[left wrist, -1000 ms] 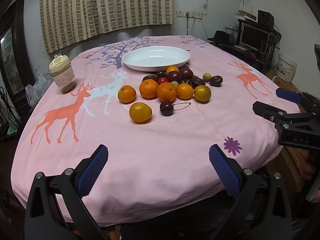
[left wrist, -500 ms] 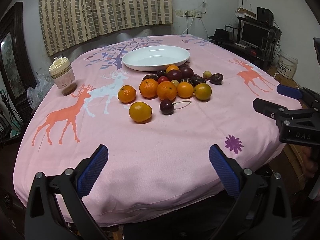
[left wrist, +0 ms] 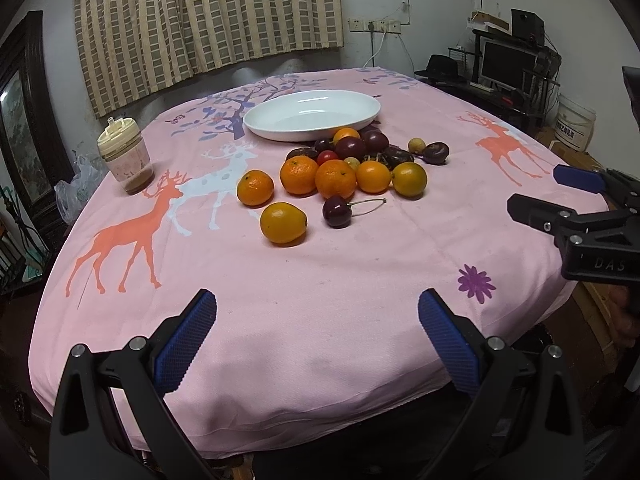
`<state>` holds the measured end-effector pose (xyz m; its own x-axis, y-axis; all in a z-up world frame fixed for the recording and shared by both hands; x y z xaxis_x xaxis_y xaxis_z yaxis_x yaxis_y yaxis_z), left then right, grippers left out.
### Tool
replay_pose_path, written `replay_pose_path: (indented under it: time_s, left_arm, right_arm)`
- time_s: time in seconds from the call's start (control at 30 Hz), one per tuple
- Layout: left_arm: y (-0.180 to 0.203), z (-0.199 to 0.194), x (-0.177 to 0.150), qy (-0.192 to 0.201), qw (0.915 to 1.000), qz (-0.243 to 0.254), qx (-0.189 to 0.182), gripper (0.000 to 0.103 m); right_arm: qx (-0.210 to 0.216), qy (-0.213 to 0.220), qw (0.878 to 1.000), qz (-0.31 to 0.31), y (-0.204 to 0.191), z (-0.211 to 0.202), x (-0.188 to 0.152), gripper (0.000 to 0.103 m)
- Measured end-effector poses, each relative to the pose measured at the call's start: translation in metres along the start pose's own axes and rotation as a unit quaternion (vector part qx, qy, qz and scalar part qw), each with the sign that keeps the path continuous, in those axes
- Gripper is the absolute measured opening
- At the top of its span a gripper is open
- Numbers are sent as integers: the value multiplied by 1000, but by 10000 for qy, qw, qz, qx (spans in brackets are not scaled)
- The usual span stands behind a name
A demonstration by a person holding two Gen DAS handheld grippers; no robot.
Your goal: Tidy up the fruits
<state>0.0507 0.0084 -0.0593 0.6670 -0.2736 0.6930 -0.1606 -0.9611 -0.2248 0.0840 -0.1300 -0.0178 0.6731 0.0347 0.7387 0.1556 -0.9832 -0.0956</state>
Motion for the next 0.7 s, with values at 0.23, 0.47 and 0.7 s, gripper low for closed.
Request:
replay_pose_path:
  time_s: [0.23, 0.47, 0.7]
  left_arm:
    - [-38, 16, -15, -92, 9974, -673, -256, 99]
    - [-60, 37, -18, -113, 9943, -899, -558, 95]
    - [-62, 61, 1, -204, 9929, -701, -939, 72]
  right_arm:
    - [325, -165, 9990, 273, 0, 16, -1, 99]
    - [694, -578, 9958, 155, -14, 55, 4, 69]
    - [973, -995, 9903, -3, -32, 99, 30, 61]
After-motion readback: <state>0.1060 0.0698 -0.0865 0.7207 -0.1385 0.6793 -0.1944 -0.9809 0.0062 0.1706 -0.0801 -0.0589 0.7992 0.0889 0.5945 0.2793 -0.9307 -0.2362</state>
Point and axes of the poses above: each gripper's, at about its wrist camera, not at the fingertips, and z roughly the way its jaws point, y to its right, x to its top, the point moved 7 cm from there along z, roughly the way its jaws point, and after that the axes turned 10 degrees about z, right-handed, at the moved point
